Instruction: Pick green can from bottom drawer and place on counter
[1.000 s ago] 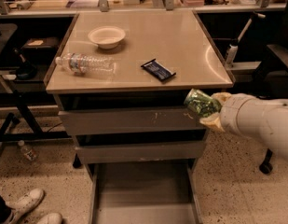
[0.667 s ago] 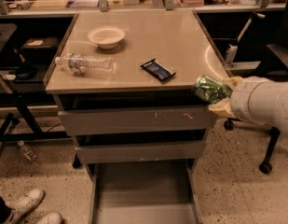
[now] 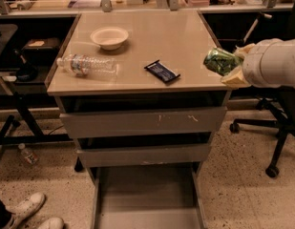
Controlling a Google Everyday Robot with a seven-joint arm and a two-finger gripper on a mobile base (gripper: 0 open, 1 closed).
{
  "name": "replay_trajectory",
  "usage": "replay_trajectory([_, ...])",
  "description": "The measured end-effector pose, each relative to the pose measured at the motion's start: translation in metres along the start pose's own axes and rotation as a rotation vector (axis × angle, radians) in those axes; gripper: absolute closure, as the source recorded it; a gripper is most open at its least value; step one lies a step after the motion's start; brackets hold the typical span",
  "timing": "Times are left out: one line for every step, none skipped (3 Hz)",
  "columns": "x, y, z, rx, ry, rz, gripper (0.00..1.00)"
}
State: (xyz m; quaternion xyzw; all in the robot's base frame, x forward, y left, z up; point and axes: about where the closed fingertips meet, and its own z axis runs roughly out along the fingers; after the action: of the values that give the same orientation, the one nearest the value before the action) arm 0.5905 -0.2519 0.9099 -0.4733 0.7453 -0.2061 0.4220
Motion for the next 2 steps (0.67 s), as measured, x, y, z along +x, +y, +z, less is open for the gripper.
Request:
replay_trajectory([-0.013, -0.021, 0.026, -0.012, -0.011, -0.012, 1.0])
replay_trajectory([-0.028, -0.028, 0.057, -0.041, -0.028, -0.028, 1.0])
